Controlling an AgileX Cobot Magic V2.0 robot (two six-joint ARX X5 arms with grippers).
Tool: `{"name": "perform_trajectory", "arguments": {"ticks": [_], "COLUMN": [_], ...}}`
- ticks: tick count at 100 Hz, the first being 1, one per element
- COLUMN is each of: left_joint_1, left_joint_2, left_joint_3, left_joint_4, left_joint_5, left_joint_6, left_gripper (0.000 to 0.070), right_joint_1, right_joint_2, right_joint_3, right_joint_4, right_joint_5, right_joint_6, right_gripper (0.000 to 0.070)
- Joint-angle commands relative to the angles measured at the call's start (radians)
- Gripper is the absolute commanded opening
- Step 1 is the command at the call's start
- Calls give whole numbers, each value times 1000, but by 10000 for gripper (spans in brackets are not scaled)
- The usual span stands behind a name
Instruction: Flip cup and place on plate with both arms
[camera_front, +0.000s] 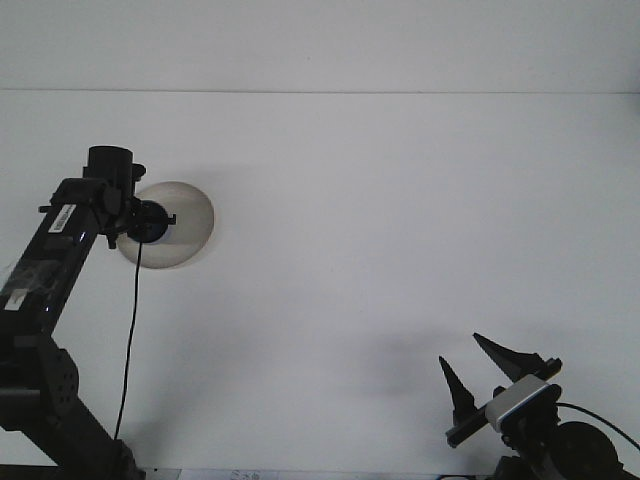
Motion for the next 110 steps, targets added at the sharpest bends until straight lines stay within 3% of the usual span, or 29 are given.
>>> {"name": "perform_trajectory", "arguments": {"ticks": [1, 14, 46, 51, 64, 70, 110], "left_joint_1": [-1, -1, -1, -1, -1, -1, -2], "left_joint_2": [25, 43, 84, 84, 84, 84, 66], "left_joint_3": [24, 24, 24, 24, 39, 53, 201], "left_joint_4": [8, 8, 9, 14, 4, -2, -88], "left_joint_5": [22, 106, 109, 109, 109, 109, 109], "left_joint_6": [0, -2, -21, -28, -52, -56, -81], "left_gripper": [9, 9, 26, 86, 449, 547, 549], "right_joint_1": [10, 10, 10, 10, 10, 10, 10], "right_joint_2": [5, 5, 5, 5, 5, 5, 5], "right_joint_3": [1, 1, -2, -2, -2, -3, -3], "right_joint_4": [10, 10, 14, 14, 14, 14, 14], "right_joint_5": [4, 4, 4, 4, 4, 4, 4], "right_joint_6": [-8, -8, -12, -12, -12, -12, -13], "right_gripper": [424, 424, 424, 424, 424, 424, 424]}}
